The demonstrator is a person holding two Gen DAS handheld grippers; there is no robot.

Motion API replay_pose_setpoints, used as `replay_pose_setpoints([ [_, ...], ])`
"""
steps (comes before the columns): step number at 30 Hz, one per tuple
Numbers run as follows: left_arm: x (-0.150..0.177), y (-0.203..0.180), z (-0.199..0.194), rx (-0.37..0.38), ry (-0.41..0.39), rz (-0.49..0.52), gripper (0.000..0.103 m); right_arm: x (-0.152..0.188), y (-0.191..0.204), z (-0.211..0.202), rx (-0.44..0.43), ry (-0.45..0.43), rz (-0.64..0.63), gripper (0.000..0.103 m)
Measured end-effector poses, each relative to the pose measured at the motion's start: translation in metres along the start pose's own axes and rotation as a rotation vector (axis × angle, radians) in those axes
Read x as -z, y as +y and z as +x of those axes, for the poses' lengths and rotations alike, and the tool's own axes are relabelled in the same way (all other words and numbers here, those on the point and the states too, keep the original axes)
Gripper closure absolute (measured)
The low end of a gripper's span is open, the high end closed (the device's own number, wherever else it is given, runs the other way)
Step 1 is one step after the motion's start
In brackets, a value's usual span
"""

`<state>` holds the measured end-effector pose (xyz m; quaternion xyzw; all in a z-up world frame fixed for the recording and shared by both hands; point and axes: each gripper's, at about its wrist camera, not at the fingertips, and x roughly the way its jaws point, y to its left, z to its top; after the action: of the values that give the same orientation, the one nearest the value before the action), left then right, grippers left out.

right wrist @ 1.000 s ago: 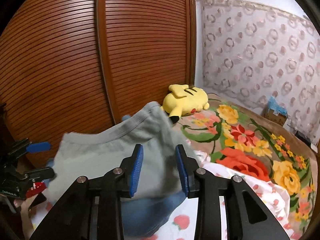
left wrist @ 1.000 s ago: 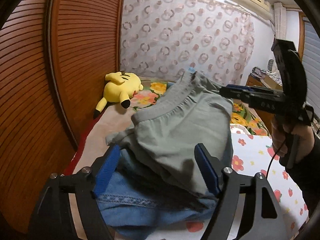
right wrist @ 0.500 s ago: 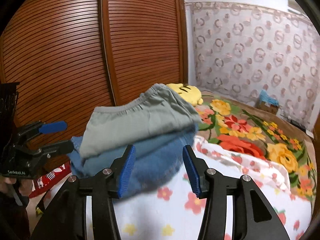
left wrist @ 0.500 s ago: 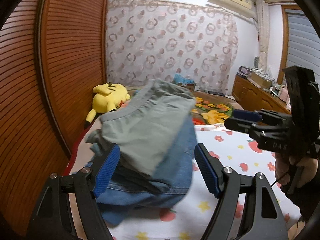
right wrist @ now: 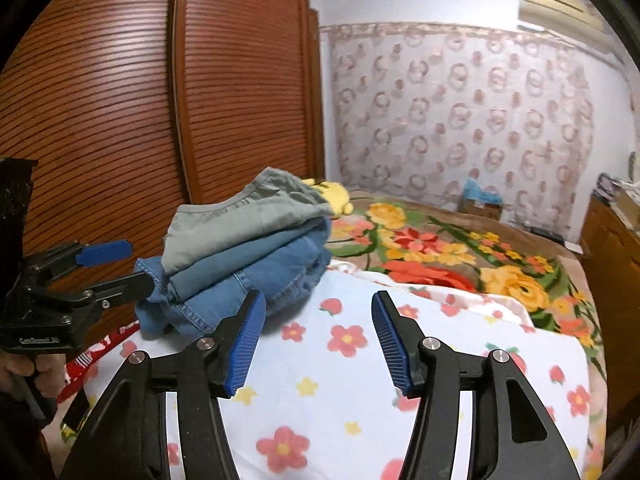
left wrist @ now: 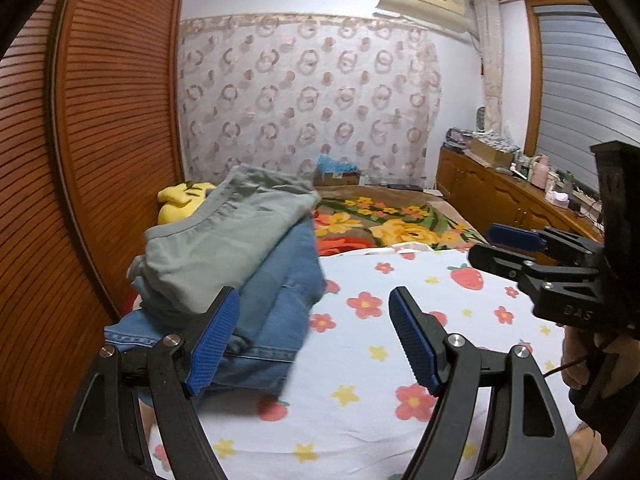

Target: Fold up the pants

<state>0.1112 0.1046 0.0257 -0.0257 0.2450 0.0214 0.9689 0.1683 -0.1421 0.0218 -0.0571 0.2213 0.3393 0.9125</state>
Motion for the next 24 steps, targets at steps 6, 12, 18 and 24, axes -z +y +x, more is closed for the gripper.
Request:
replay_pose_setpoints([
  [6,-0.002,-0.025,-0.017,0.057,-0.033,0.022,0.025,0.019,0.015,-0.042,0.067,-0.039,0.030,0.038],
  [12,-0.003,-0.046,-0.035,0.078,-0.052,0.051,0.023,0.032,0.035,-0.074,0.121,-0.068,0.052,0.037],
  [18,0.000,-0.063,-0.055,0.074,-0.067,0.054,0.020,0.045,0.053,-0.108,0.180,-0.103,0.079,0.037],
  [24,0.005,-0.077,-0.068,0.082,-0.078,0.061,0.020,0.053,0.067,-0.133,0.228,-0.132,0.106,0.037],
])
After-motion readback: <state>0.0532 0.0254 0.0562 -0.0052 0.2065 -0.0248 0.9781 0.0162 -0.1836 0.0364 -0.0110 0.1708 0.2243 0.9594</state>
